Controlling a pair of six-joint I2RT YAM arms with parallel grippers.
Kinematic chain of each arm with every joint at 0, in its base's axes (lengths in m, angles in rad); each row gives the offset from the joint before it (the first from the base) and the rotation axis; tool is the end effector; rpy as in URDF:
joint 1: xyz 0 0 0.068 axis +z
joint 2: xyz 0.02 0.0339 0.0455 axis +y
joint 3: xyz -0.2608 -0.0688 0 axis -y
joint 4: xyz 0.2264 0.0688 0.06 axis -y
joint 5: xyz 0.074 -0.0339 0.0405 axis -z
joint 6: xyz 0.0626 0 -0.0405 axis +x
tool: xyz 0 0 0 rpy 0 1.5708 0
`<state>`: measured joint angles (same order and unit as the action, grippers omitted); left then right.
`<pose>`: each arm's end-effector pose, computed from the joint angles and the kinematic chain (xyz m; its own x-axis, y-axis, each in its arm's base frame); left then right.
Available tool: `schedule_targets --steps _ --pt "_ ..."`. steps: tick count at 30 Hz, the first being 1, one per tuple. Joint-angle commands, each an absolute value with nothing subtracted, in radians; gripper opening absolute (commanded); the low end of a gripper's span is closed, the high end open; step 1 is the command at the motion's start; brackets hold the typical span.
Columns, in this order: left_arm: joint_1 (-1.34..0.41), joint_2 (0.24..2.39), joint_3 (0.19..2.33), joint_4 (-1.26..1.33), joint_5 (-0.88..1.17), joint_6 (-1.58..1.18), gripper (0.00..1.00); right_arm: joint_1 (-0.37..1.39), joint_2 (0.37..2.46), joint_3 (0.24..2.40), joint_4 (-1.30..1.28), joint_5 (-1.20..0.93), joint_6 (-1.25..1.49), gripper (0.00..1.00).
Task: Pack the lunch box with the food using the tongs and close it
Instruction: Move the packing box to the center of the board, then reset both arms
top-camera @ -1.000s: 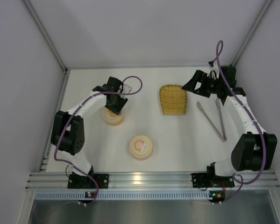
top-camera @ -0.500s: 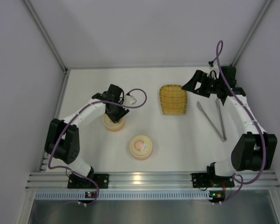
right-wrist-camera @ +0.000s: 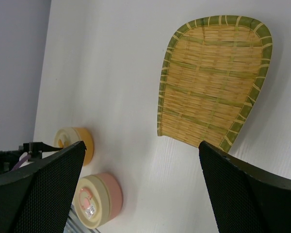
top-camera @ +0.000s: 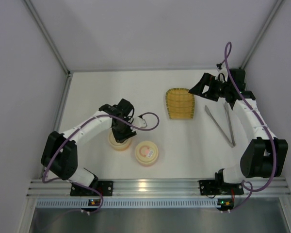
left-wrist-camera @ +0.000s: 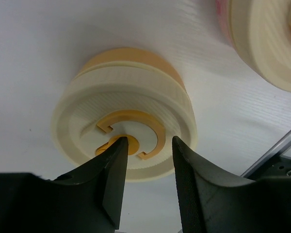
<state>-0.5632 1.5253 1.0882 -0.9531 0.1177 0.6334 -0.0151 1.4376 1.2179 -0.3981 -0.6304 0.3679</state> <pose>0.2185 -0.1467 0.1986 -0.3461 0.9137 -0.2131 0.9341 0.3569 0.0132 0.3215 0.0321 0.3091 -0.7088 0.3013 -0.6378 -0.2286 0.7573 0.6118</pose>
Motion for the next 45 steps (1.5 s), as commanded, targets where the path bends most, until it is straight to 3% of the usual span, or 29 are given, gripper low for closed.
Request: schedule_targets --steps 1,13,26,35,38,39,40,45 --pt "-0.592 1.551 0.982 -1.226 0.255 0.681 0.47 -0.011 1.405 1.262 -0.379 -0.646 0.350 0.99" --pt "-0.744 1.491 0.996 -1.264 0.316 0.698 0.48 -0.011 1.402 1.264 -0.380 -0.649 0.348 0.99" --pt "-0.759 1.477 1.110 -1.163 0.288 0.577 0.52 -0.011 1.391 1.262 -0.393 -0.647 0.330 0.99" --pt "-0.671 1.480 1.564 -1.335 0.365 0.531 0.55 -0.011 1.390 1.293 -0.423 -0.634 0.276 0.99" --pt "-0.509 1.505 1.614 -1.260 0.394 0.457 0.67 -0.011 1.385 1.301 -0.433 -0.626 0.249 0.99" --pt "-0.467 1.509 1.609 -1.231 0.412 0.436 0.88 -0.011 1.385 1.304 -0.437 -0.621 0.226 0.99" --pt "-0.421 1.523 1.603 -1.173 0.440 0.413 0.98 -0.011 1.381 1.308 -0.443 -0.615 0.206 0.99" --pt "-0.145 1.577 1.530 -0.970 0.552 0.203 0.98 -0.011 1.353 1.305 -0.535 -0.534 0.045 0.99"
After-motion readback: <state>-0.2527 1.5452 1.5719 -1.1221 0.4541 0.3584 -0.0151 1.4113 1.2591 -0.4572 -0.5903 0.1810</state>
